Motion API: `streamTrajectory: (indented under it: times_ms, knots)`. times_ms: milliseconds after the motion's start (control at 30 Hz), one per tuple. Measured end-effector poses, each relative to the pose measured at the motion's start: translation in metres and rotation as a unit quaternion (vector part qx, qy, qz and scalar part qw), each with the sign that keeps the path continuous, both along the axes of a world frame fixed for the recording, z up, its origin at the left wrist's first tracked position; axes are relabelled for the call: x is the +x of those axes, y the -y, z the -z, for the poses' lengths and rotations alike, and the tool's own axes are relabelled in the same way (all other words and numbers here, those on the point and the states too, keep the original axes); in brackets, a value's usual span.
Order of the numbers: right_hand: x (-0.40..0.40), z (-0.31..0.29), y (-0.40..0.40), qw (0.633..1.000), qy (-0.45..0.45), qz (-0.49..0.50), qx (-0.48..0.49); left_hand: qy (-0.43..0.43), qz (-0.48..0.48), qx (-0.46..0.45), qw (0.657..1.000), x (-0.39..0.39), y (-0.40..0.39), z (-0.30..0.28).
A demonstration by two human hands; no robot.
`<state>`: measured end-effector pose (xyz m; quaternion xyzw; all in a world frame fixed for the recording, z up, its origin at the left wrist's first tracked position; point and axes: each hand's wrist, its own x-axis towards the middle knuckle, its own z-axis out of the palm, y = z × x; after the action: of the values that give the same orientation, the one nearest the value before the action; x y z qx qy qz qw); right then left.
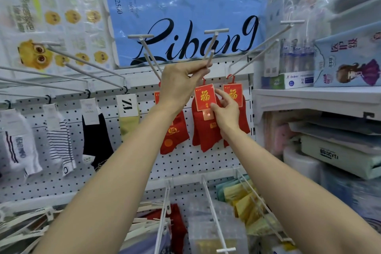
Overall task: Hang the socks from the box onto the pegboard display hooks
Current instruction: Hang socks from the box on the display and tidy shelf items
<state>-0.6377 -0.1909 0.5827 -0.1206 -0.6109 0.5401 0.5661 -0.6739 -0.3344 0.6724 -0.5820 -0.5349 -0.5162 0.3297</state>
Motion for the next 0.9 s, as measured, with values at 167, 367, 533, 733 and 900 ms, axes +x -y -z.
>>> streamTrajectory:
  times_ms: [167,367,533,733,900]
  knots:
    - [0.005,0.0,-0.002,0.999,0.024,0.023,0.02,-0.003,-0.003,0.011,1.0,-0.001,-0.003,0.002]
    - [0.014,0.011,0.001,0.987,0.089,0.099,0.093,0.027,-0.033,0.002,0.999,0.009,-0.001,0.005]
    - [0.056,0.03,0.018,0.97,0.103,0.121,0.187,0.053,-0.125,-0.032,0.99,0.023,0.009,0.039]
    - [0.122,0.069,0.035,0.915,0.11,0.167,0.352,-0.062,-0.248,-0.081,0.963,0.048,0.044,0.117]
    - [0.169,0.105,0.053,0.87,0.112,0.201,0.436,-0.126,-0.309,-0.111,0.936,0.085,0.082,0.172]
